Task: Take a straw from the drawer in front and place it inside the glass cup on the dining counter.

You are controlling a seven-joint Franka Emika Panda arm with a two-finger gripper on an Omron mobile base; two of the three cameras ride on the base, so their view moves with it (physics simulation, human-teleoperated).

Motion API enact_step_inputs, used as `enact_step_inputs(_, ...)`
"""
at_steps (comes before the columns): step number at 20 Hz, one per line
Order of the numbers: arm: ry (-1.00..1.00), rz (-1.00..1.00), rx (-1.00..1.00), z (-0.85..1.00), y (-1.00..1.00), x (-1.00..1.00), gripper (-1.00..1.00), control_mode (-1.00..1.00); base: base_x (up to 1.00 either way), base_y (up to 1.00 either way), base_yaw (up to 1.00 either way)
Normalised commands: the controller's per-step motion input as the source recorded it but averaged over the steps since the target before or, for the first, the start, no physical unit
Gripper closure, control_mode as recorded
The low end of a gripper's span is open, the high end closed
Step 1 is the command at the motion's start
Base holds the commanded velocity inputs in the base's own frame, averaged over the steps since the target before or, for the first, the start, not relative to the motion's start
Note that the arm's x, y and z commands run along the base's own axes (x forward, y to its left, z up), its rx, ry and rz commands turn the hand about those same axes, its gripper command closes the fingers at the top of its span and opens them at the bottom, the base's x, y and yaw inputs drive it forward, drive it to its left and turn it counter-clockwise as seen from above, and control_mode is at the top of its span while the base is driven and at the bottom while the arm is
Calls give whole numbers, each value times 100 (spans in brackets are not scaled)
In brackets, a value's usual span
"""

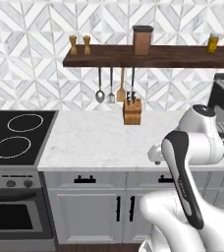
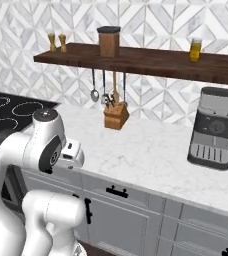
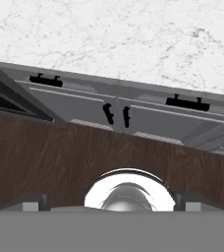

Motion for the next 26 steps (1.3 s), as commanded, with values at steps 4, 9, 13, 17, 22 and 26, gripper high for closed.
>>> enact_step_inputs(4,0,0,0,0,0,0,-100,100,-18,-23,33)
enact_step_inputs(9,0,0,0,0,0,0,-100,100,-6,-22,36)
enact_step_inputs(13,0,0,0,0,0,0,-100,100,-11,-28,37)
enact_step_inputs(17,0,0,0,0,0,0,-100,100,-21,-41,36)
enact_step_inputs(22,0,0,0,0,0,0,-100,100,-17,-37,36)
enact_step_inputs(26,0,9,0,-6,-7,-1,-100,-100,-6,-20,27)
